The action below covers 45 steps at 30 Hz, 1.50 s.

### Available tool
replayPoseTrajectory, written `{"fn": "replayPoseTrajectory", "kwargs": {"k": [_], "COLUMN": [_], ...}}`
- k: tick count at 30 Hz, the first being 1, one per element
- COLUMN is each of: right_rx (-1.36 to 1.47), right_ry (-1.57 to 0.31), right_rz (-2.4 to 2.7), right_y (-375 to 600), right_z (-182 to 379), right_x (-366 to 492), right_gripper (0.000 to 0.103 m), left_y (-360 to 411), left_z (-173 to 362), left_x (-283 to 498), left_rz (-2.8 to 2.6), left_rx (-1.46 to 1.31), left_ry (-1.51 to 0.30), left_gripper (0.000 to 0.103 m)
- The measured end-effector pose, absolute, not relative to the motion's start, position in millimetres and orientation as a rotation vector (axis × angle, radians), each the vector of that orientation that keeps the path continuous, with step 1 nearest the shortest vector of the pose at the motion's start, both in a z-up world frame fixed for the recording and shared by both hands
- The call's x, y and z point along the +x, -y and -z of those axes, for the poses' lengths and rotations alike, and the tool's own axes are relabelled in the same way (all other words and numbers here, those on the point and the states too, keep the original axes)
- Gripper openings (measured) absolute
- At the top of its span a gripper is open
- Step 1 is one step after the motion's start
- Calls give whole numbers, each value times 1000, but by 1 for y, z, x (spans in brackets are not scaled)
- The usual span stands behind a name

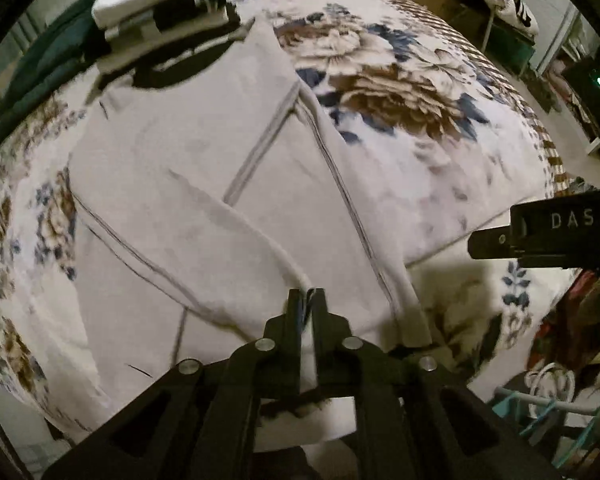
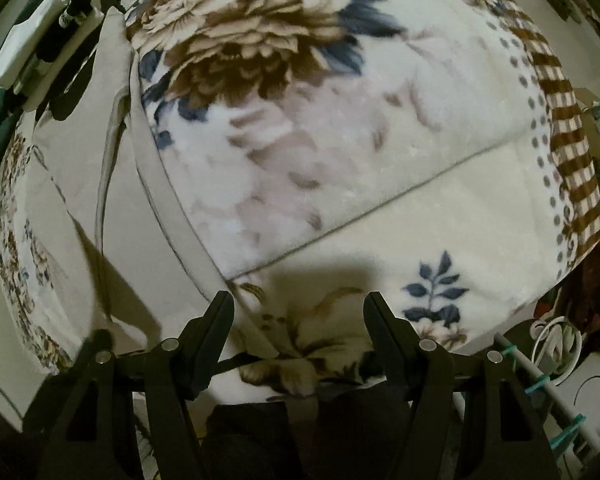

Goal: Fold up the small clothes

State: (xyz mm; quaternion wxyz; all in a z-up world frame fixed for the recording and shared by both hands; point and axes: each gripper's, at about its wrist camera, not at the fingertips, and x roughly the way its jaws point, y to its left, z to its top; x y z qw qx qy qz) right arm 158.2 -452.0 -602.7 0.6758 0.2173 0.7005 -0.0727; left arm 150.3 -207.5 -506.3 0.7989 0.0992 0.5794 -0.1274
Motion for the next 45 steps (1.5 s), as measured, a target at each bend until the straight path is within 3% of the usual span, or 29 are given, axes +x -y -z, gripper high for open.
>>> {"fn": "replayPoseTrajectory", "kwargs": {"k": [2,3,5,6,7,11,18,22,31,41,42,43,45], "right_rx": [508,515,536,542,547,538,547,487,-25,404,424,444,444], "right_ry": [-1582,-1584,-1584,-1583,-1582,-1600,-1711,-1760,-1905,-1767,-1764,-1761,-1771], "right_rz": [143,134,112,101,84,26,-20,-43,-80,-29,-33,-36,-8], "right_y": [452,453,439,435,431,414,391,375,332,365,366,369,370], "right_z": [604,604,604,604,604,612,664,686,694,673,677,680,682], "right_x": [159,158,156,156,158,165,160,158,122,130,129,129,125], "right_gripper": [69,69,69,69,69,69,69,69,69,69,65,39,3], "left_y": [200,189,172,155,140,61,-53,-55,-11,-29,-27,-24,-22], "left_z": [503,500,496,495,494,500,563,586,609,595,598,602,604], "left_x": [150,152,156,158,159,157,142,136,87,93,95,98,102], "left_rz": [244,216,172,127,89,-87,-310,-312,-243,-252,-245,-234,-211], "left_rx": [171,137,107,82,59,-61,-172,-124,121,-57,-68,-76,-74], "left_ry": [-1249,-1246,-1255,-1273,-1280,-1318,-1458,-1496,-1579,-1547,-1544,-1536,-1538], "left_gripper": [7,13,50,84,91,91,90,90,90,90,90,87,79]}}
